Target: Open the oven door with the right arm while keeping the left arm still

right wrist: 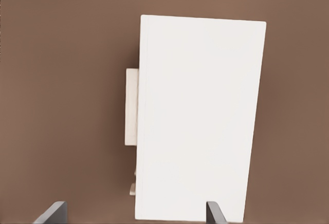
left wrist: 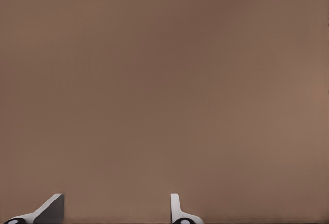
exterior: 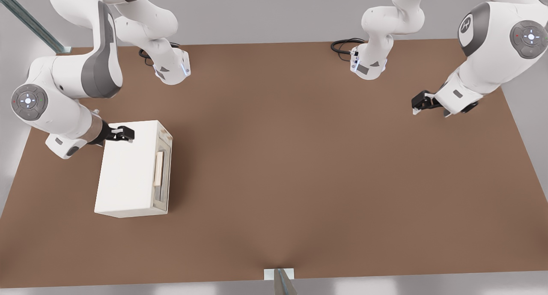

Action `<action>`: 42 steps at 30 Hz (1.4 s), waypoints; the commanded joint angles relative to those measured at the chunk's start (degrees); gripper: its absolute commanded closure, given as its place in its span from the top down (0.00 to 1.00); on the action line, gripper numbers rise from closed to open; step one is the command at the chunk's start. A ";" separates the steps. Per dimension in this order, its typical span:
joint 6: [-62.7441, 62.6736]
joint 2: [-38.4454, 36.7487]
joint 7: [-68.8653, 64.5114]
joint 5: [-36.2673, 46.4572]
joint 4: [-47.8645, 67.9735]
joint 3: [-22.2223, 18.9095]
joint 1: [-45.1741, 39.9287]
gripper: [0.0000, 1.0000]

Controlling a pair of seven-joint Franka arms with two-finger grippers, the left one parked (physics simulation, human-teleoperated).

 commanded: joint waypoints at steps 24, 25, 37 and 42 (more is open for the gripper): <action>-1.13 27.62 20.65 -44.02 -1.36 0.32 22.45 0.21; -1.31 27.71 20.74 -44.03 -1.45 0.32 22.36 0.21; -1.05 28.59 21.44 -43.94 -3.03 0.15 21.22 0.21; -1.05 28.77 21.53 -43.85 -3.12 0.15 21.31 0.21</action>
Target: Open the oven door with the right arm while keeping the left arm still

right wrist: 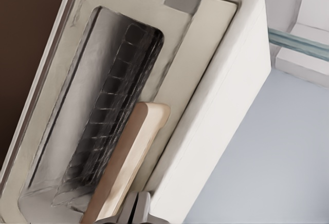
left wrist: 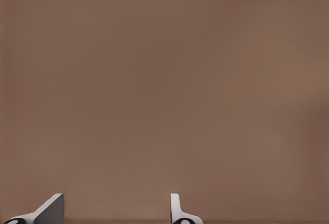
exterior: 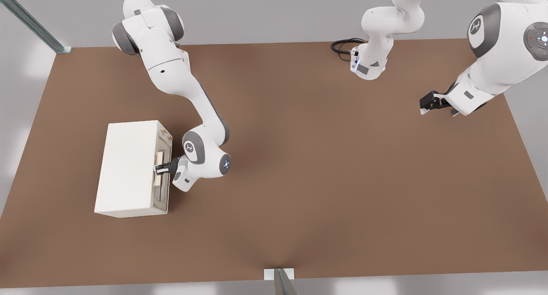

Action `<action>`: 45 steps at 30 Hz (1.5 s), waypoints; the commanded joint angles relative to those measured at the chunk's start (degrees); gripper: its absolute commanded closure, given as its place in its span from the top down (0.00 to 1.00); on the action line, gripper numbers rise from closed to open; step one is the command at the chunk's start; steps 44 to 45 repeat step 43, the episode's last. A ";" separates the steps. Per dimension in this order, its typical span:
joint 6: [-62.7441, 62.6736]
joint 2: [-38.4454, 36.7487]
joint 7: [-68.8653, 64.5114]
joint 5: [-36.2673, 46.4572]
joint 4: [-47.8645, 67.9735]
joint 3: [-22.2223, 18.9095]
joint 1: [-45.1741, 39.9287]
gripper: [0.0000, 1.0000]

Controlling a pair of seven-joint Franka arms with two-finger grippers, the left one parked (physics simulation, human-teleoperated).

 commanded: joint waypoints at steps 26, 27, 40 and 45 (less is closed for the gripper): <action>-7.64 -22.63 -26.89 46.56 12.83 -1.16 -23.92 1.00; -7.90 -24.38 -26.36 46.47 11.25 -1.16 -23.92 1.00; -8.60 -25.27 -22.93 45.33 10.72 -0.81 -23.22 1.00; -8.34 -25.35 -22.93 45.24 10.19 -0.81 -23.22 1.00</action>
